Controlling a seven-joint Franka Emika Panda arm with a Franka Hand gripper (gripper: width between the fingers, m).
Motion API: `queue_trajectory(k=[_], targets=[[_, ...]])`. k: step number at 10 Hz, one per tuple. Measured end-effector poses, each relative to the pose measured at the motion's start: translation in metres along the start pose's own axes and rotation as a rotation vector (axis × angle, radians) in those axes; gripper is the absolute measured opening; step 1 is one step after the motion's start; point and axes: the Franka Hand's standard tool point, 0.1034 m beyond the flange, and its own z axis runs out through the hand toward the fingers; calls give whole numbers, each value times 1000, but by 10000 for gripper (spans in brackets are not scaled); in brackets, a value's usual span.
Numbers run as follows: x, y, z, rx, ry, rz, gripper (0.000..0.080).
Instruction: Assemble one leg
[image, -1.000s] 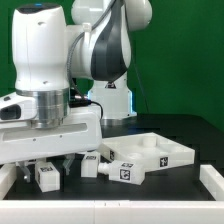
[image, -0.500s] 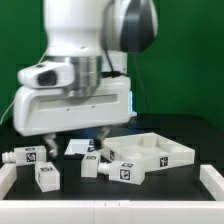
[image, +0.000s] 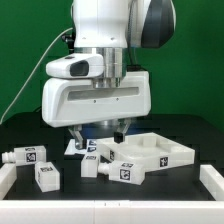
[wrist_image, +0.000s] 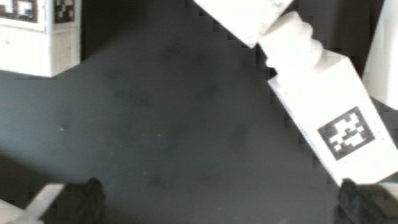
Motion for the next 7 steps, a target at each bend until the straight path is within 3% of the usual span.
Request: queue_trajectory(k=[1, 4, 7], targets=[[6, -11, 4, -9, 12, -25, 649], [33, -54, 22, 4, 20, -51, 649], [33, -56, 26, 4, 22, -49, 649]])
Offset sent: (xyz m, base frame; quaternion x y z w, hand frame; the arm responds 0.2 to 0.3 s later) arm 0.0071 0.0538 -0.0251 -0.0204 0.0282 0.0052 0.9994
